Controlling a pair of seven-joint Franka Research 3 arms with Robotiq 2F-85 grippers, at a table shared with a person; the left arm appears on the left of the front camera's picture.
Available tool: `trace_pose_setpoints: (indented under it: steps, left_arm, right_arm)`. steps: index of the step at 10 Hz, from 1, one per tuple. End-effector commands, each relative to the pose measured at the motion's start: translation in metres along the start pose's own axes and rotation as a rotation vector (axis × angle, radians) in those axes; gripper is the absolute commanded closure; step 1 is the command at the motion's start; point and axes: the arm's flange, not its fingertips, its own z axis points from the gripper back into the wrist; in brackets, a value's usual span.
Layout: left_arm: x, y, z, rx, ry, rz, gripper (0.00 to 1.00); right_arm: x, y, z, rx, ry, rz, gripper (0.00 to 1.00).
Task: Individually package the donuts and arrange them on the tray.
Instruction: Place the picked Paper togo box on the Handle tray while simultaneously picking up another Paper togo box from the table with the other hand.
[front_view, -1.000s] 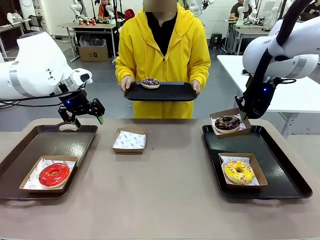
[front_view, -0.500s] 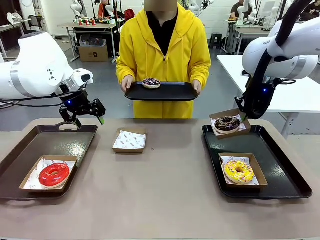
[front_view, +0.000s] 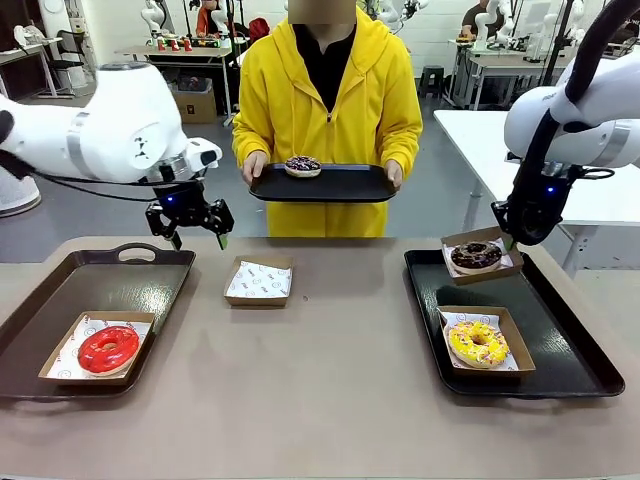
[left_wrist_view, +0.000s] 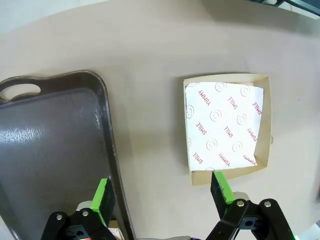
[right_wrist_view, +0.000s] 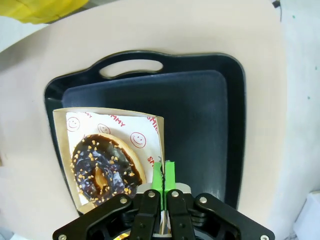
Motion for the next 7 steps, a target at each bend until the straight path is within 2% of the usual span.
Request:
trace_pose_setpoints:
  steps: [1,4,7]
  left_arm:
    - [0.022,-0.025,-0.010,0.079,0.040,0.013,0.00]
    - [0.036,-0.038,-0.031,0.118,0.058,0.031,0.00]
    - [0.044,-0.036,-0.048,0.115,0.054,0.063,0.00]
  right_arm:
    - [0.005,-0.001,-0.007,-0.041,0.008,-0.016,0.99]
    - [0.012,-0.002,-0.021,-0.053,0.031,0.006,0.99]
    - [0.016,-0.004,-0.032,-0.066,0.044,0.011,0.99]
